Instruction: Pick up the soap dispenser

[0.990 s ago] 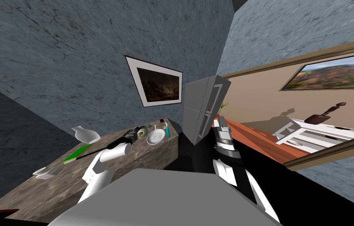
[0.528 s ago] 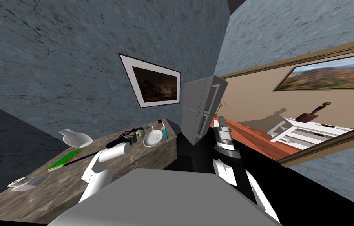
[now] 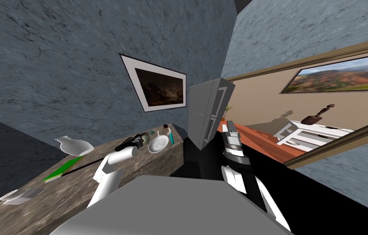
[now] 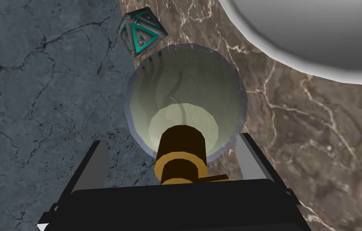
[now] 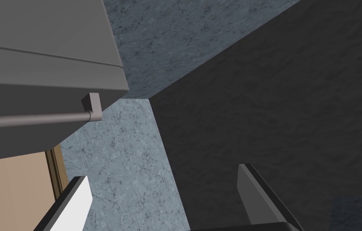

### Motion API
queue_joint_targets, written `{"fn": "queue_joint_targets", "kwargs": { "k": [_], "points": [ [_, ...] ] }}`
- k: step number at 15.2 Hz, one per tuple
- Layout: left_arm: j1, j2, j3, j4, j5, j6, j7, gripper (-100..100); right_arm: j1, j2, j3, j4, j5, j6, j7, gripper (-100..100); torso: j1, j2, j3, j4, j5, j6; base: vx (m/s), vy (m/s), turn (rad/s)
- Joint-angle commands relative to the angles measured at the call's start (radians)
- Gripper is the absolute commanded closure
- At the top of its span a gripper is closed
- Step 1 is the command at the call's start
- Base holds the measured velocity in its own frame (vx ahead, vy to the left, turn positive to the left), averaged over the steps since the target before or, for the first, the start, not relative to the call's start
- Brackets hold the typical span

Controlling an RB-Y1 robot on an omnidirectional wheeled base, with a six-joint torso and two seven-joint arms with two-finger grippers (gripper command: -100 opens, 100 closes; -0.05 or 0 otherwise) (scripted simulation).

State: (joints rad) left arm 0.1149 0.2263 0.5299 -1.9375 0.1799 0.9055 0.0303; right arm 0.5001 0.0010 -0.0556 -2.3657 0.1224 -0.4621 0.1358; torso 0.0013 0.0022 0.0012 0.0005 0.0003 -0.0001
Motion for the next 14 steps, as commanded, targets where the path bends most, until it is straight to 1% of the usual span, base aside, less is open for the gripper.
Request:
{"fn": "queue_joint_targets", "kwargs": {
  "k": [1, 2, 3, 7, 8, 14],
  "points": [
    [-0.018, 0.005, 0.001, 0.031, -0.007, -0.013, 0.003, -100, 0.0, 0.0, 0.0, 0.0, 0.0, 0.0, 0.0, 0, 0.0, 0.0, 0.0, 0.0, 0.0, 0.0, -0.017, 0.014, -0.038],
    [-0.008, 0.003, 0.0, 0.015, -0.003, -0.006, 0.001, -100, 0.0, 0.0, 0.0, 0.0, 0.0, 0.0, 0.0, 0, 0.0, 0.0, 0.0, 0.0, 0.0, 0.0, -0.01, 0.008, -0.018],
    [-0.01, 0.003, 0.0, 0.019, -0.004, -0.009, 0.002, 100, 0.0, 0.0, 0.0, 0.0, 0.0, 0.0, 0.0, 0, -0.001, 0.0, 0.0, 0.0, 0.0, 0.0, 0.0, 0.0, 0.0],
    [-0.01, 0.003, 0.0, 0.019, -0.004, -0.008, 0.002, 100, 0.0, 0.0, 0.0, 0.0, 0.0, 0.0, 0.0, 0, -0.002, -0.001, 0.0, 0.0, -0.001, 0.0, -0.001, 0.0, 0.001],
    [0.014, -0.003, 0.0, -0.02, 0.008, 0.005, -0.003, 100, 0.0, 0.0, 0.0, 0.0, 0.0, 0.0, 0.0, 0, -0.002, -0.001, 0.0, 0.0, -0.001, 0.0, 0.013, -0.009, 0.046],
    [0.062, -0.016, -0.001, -0.096, 0.03, 0.033, -0.013, 100, 0.0, 0.0, 0.0, 0.0, 0.0, 0.0, 0.0, 0, -0.005, -0.002, 0.0, 0.0, -0.002, 0.0, 0.026, -0.022, 0.049]
  ]
}}
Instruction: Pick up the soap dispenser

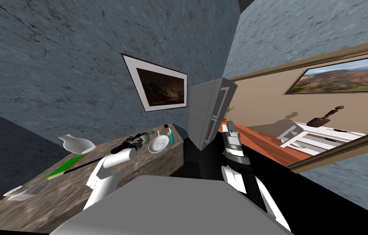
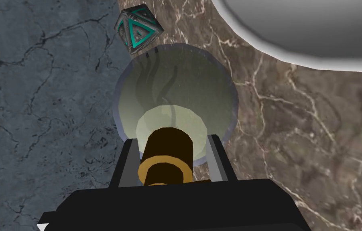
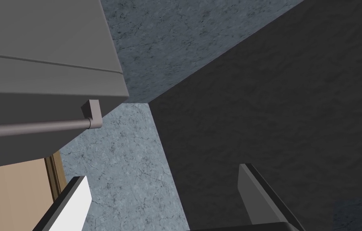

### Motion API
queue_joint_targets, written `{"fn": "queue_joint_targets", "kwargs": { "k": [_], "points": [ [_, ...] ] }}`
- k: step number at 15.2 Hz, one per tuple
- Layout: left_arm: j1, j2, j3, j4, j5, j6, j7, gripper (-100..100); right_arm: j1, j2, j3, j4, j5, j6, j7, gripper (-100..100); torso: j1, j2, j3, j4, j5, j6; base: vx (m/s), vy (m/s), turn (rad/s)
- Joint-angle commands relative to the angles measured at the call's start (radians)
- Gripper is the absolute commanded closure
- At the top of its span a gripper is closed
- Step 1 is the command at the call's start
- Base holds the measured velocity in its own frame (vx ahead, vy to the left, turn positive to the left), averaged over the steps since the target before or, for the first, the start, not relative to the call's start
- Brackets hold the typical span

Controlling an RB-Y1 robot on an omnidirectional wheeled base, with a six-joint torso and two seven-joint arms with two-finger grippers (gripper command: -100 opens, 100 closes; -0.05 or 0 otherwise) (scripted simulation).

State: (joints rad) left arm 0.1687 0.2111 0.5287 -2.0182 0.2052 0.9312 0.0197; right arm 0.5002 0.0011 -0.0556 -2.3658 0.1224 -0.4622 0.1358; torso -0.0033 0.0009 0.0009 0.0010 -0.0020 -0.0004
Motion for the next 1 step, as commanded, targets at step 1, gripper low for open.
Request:
{"fn": "queue_joint_targets", "kwargs": {
  "k": [1],
  "points": [
    [0.0, 0.0, 0.0, 0.0, 0.0, 0.0, 0.0, 100, 0.0, 0.0, 0.0, 0.0, 0.0, 0.0, 0.0, 0, 0.0, 0.0, 0.0, 0.0, 0.0, 0.0, 0.011, -0.01, 0.017]
  ]
}}
